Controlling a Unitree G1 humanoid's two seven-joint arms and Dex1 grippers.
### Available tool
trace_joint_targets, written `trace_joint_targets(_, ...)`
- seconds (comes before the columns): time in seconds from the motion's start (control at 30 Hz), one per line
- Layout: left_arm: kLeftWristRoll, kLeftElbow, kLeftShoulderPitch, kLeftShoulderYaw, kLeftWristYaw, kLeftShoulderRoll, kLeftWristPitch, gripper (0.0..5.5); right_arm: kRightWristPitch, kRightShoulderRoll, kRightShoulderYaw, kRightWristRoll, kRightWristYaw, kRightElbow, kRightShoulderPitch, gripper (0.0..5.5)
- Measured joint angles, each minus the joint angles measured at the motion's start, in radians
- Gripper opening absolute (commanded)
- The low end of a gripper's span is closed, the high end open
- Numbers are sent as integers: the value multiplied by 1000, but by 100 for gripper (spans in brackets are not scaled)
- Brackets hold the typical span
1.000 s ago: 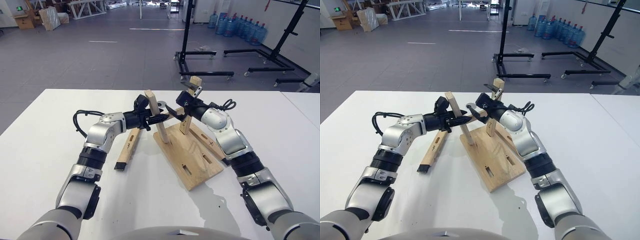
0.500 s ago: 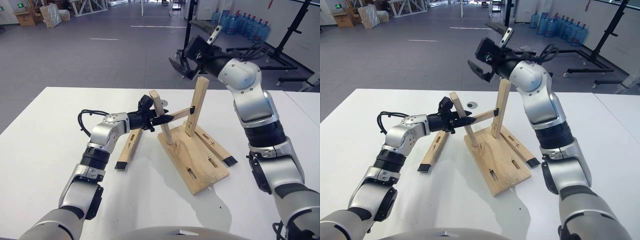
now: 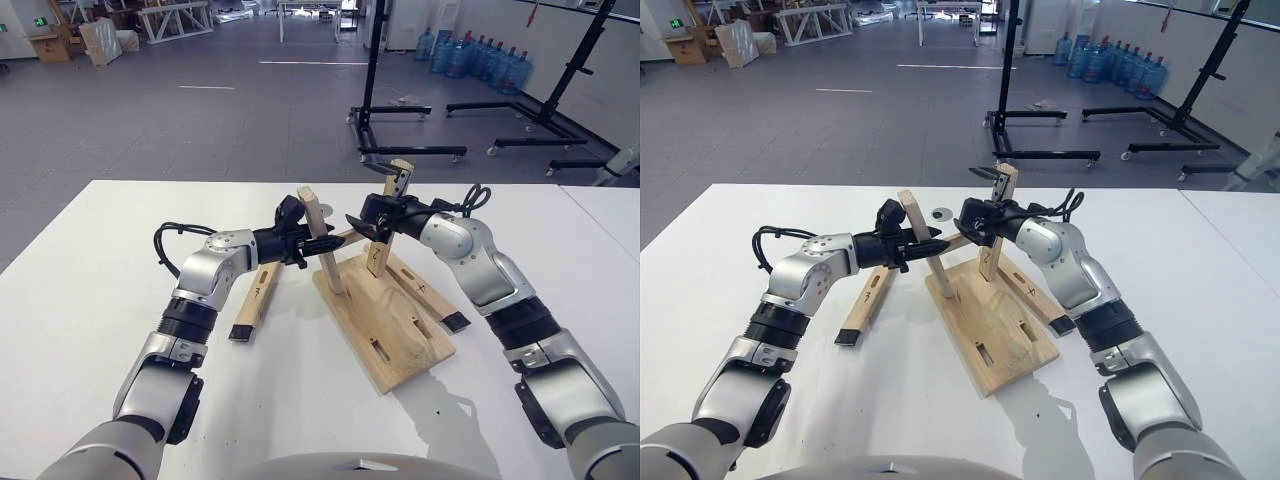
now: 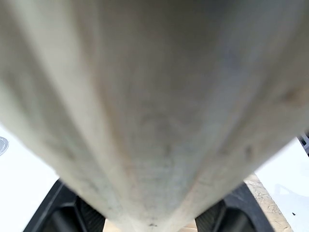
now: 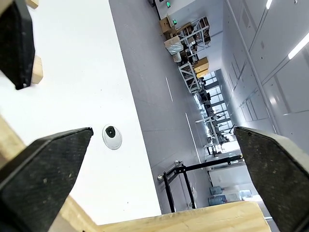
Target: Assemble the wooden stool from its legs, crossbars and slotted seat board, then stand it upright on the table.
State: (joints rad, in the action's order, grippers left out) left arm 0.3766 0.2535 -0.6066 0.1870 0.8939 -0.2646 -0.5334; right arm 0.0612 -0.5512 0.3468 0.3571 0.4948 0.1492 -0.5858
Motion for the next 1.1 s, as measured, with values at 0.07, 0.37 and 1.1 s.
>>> trace_joint_targets(0.07,0,-7,5,7,-3,-1,6,202,-15,0,-5,-9,6,-11,4,540)
trace_joint_targets(0.37,-13,12,-3,26,-12,14,-3,261,-200,52,-161,-143,98,-107,-283,540)
trace_joint_targets(1.1,98,-586,315,-332,-111,-321,-356,539,-378,111,-475,-359,-111,85,-490,540)
